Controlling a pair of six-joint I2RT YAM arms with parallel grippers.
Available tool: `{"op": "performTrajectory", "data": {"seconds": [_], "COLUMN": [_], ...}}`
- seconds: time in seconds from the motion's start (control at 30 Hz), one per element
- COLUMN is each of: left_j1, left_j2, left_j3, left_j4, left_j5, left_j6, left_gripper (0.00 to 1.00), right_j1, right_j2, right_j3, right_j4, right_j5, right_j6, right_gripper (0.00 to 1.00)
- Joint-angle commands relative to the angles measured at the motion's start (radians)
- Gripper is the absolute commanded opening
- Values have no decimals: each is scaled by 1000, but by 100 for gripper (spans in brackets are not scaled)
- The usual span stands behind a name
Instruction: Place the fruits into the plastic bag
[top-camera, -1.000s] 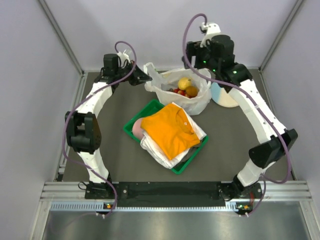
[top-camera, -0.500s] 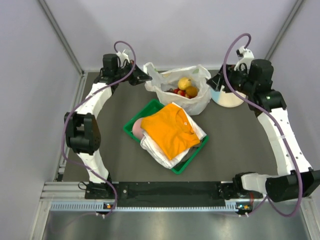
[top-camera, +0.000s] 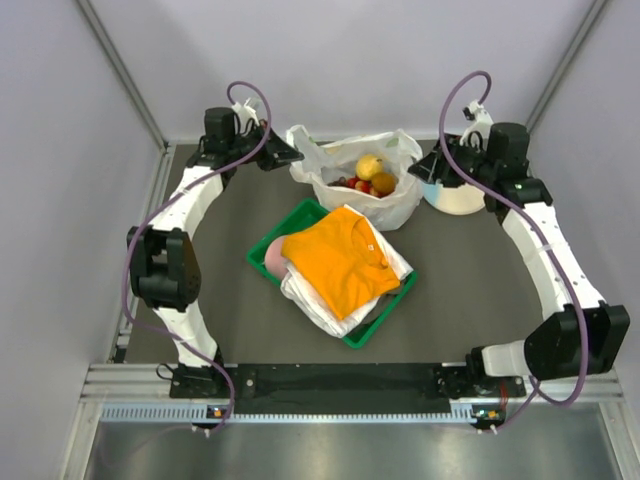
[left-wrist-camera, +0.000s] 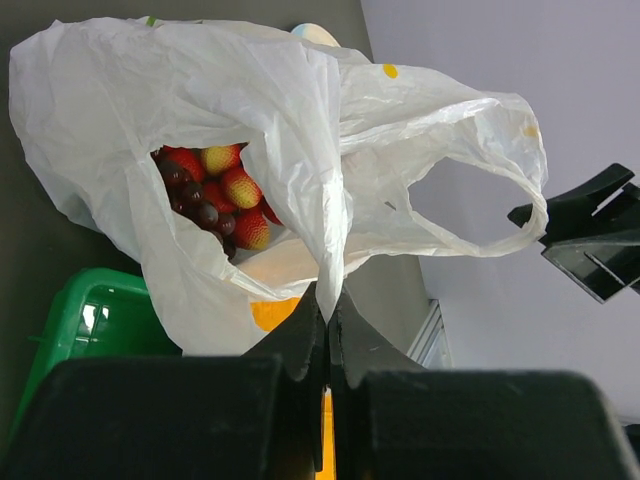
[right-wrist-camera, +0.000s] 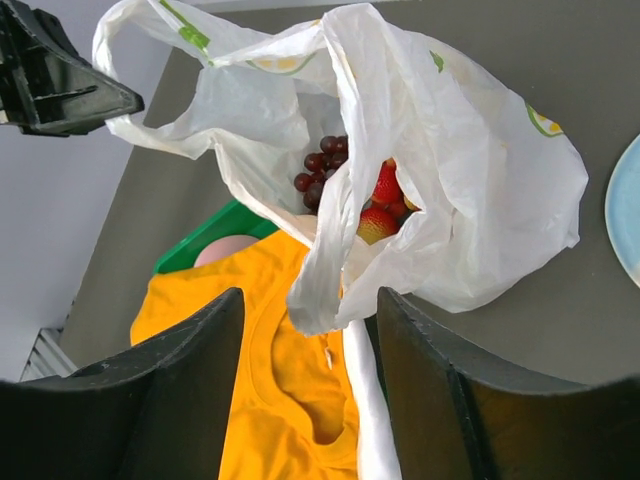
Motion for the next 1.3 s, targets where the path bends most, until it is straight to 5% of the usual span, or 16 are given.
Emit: {"op": "performTrajectory", "data": {"seconds": [0.0,0.13,0.2,0.27,0.37,0.6,0.77,1.0,1.27], "left_j1": [-2,-2,-2,-2,-2,9,27,30,33], "left_j2": [-62,-62,-62,-59,-22,108,120,159,215], "left_j3": [-5,-2,-2,9,99,567,577,552,581], "left_j4": [40,36,34,37,37,123,313,238,272], "left_j5": [4,7,3,-2,3,44,62,62,64], "left_j6": [15,17,17,14,-17,-274,-451,-331,-293], "left_gripper": [0,0,0,0,0,0,0,0,0], "right_j1": [-10,-12,-12,-12,-13,-12,-12,-12,-13], "right_j2": [31,51,74,88,100,148,148,171,257], "right_j3": [41,38,55,105,216,630,621,449,529], "right_j4": [80,114,118,101,71,-107,-138,-47,-55], "right_j5": [-16,-28,-49,-63,-39,92,170,159,150], "right_j6": [-17,-8,3,17,46,-9,-5,42,57], "right_gripper": [55,50,38,14,1,0,0,0,0]}}
